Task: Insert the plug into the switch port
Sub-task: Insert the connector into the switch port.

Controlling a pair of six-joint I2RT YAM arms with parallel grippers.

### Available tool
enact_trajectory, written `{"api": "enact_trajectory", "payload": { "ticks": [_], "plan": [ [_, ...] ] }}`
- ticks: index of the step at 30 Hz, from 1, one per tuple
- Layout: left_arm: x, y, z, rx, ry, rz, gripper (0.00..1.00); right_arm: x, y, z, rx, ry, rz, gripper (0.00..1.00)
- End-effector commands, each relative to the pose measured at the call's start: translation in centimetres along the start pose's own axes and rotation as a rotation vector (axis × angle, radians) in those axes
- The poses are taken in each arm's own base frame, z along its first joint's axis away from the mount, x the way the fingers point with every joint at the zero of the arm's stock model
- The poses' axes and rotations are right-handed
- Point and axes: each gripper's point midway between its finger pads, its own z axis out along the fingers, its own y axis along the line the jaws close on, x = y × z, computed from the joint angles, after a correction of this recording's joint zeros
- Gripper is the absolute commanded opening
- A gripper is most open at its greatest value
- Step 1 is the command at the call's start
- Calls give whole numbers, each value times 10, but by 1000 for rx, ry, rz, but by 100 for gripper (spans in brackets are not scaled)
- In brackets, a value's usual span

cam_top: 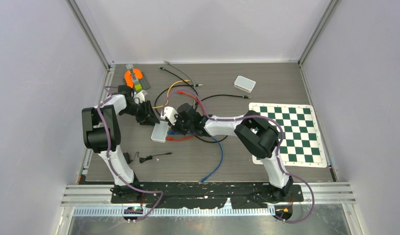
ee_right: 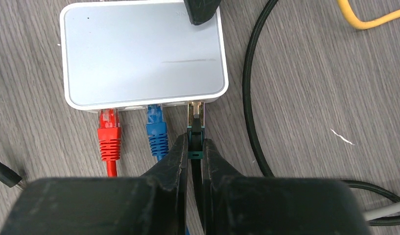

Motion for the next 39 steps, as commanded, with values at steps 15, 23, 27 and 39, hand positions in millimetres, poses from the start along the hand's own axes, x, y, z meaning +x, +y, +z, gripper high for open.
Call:
{"api": "enact_trajectory", "payload": {
  "ticks": [15,23,27,39],
  "plan": [
    [41,-51,9,205,52,-42,29,-82,-9,6,46,-239,40,5],
    [58,-63,17,245,82,-42,27,-100,3,6,-16,-343,32,5],
    [62,-59,20,227,93,-42,27,-107,3,3,-18,-363,38,5],
    [79,-62,25,168,140,29,26,-135,-11,-13,36,-410,-12,5]
  ]
}}
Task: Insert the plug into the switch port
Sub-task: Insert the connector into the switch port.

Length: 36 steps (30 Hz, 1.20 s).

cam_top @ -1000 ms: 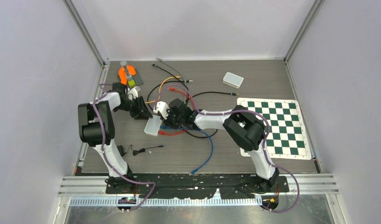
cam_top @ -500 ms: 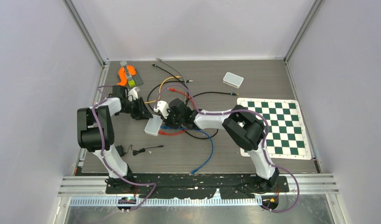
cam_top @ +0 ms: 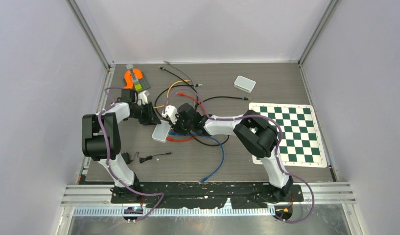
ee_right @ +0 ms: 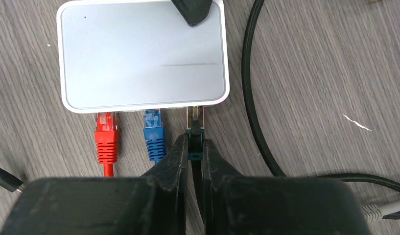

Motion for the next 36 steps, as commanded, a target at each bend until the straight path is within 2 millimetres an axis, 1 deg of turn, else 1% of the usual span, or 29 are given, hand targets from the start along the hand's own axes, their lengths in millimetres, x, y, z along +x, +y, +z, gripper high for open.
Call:
{"api": "enact_trajectory", "payload": {
  "ticks": [1,3,8,11,13,16,19,23,26,32,36],
  "plan": [
    [73,-65,1,203,271,-72,26,-141,4,-18,1,-433,-113,5],
    [75,-64,2,200,273,-74,25,-142,7,-19,-12,-447,-122,5],
    [84,-63,5,198,278,-80,24,-154,5,-27,9,-492,-129,5],
    [87,-66,7,212,281,-83,24,-161,4,-30,12,-512,-131,5],
    [87,-70,8,235,275,-99,23,-161,6,-25,0,-512,-126,5],
    [94,-74,11,240,285,-100,22,-157,9,-14,-17,-510,-117,5],
    [98,-78,14,267,292,-104,22,-164,11,-13,-26,-536,-113,5],
    [99,-79,14,263,295,-107,21,-176,12,-16,-30,-572,-135,5],
    [103,-81,14,254,301,-110,20,-180,8,-15,-10,-579,-145,5],
    [113,-75,17,235,306,-122,19,-192,0,-17,27,-606,-133,5],
    [115,-79,21,253,309,-136,18,-204,9,-13,-18,-636,-138,5]
  ]
}}
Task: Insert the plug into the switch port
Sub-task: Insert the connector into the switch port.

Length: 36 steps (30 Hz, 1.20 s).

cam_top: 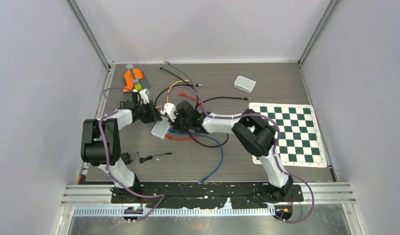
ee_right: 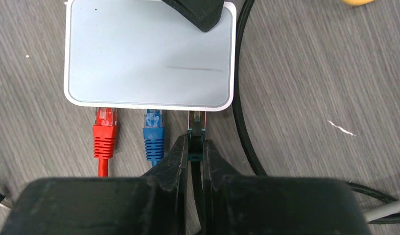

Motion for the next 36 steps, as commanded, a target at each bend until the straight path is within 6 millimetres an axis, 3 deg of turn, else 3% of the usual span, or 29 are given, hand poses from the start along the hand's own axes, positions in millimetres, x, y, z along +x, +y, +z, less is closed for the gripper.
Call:
{"api": "enact_trajectory", "payload": {
  "ticks": [1,4,12,20,22,26,32,34,36],
  "plan": [
    [121,-83,-12,290,465,-226,18,-201,17,-19,-34,-649,-132,5],
    [123,-85,-13,284,465,-215,17,-207,15,-19,-24,-661,-136,5],
    [129,-78,-15,246,454,-200,17,-199,5,-10,32,-639,-63,5],
    [73,-48,-30,62,273,-164,25,-163,7,-13,47,-542,30,5],
    [61,-42,-34,30,235,-166,29,-161,9,-10,39,-522,38,7],
    [44,-31,-41,-7,153,-217,35,-138,12,1,33,-417,67,12],
    [24,-8,-60,-87,45,-278,45,-133,13,-13,40,-423,70,36],
    [13,-8,-70,-93,1,-269,47,-140,6,-28,83,-420,73,47],
    [2,-9,-82,-114,-45,-227,50,-155,-1,-53,119,-440,82,52]
  ]
}}
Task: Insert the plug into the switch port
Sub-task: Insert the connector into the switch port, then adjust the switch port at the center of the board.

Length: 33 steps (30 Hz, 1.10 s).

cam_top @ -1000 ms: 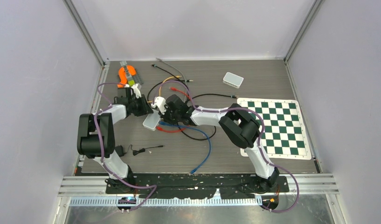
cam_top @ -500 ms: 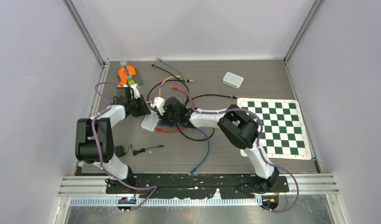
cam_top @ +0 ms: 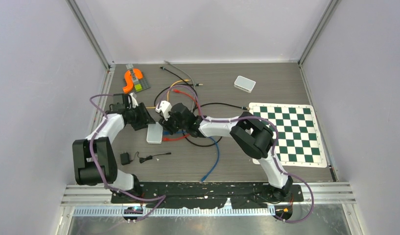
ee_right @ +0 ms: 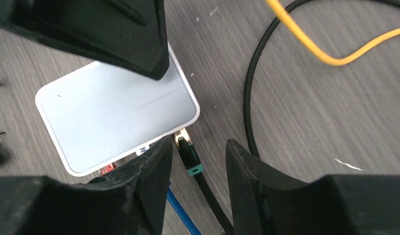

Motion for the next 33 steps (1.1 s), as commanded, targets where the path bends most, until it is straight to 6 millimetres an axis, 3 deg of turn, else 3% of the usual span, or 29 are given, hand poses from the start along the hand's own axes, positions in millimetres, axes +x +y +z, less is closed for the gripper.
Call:
{"api": "enact_trajectory", "payload": {
  "ticks": [1,2,3,4,5,6,7,8,9,10,11,12,13,14,15,18,19,20,21,25,28,31,32,33],
  "plan": [
    [-4,-26,-33,71,-26,6,52,-117,-8,-55,70,-281,7,53],
    [-10,-28,-39,72,-55,28,53,-128,-11,-69,88,-298,14,55],
    [-15,-30,-46,71,-84,45,54,-118,-11,-74,89,-266,27,57],
    [-18,-31,-50,64,-102,56,55,-129,-15,-89,114,-288,38,61],
    [-20,-31,-53,58,-112,64,56,-119,-16,-94,125,-260,56,62],
    [-20,-31,-56,51,-113,70,57,-128,-19,-109,147,-279,67,64],
    [-21,-31,-58,49,-115,78,57,-117,-19,-113,154,-248,91,64],
    [-22,-33,-60,56,-118,85,57,-126,-23,-128,183,-269,106,64],
    [-21,-36,-62,67,-121,93,57,-114,-28,-134,224,-242,157,64],
    [-20,-39,-64,84,-125,106,57,-121,-32,-149,251,-263,186,64],
    [-19,-43,-67,99,-131,127,57,-106,-40,-156,311,-228,248,64],
    [-17,-48,-70,110,-137,148,58,-107,-43,-170,335,-235,273,64],
    [-14,-53,-75,123,-141,177,60,-97,-50,-178,374,-199,308,64],
    [-10,-59,-80,130,-141,208,73,-96,-56,-192,395,-203,325,64],
    [-5,-63,-85,130,-134,238,95,-92,-62,-207,424,-184,342,65],
    [9,-79,-100,134,-146,343,100,-62,-92,-236,542,-144,391,68],
    [14,-83,-104,139,-147,366,100,-63,-100,-249,569,-164,403,76],
    [17,-85,-107,145,-149,380,99,-46,-116,-256,614,-146,423,83],
    [21,-89,-111,159,-150,398,99,-44,-123,-264,627,-155,435,92],
    [30,-92,-120,183,-159,426,99,-9,-187,-295,755,-115,506,95],
    [32,-78,-120,121,-181,395,99,10,-226,-308,840,-67,535,95],
    [30,-62,-118,50,-225,396,100,17,-275,-326,940,-59,586,95],
    [30,-59,-117,37,-232,391,99,27,-286,-318,941,-26,603,95],
    [32,-58,-115,42,-231,391,100,18,-304,-325,959,-51,621,94]
  ]
}}
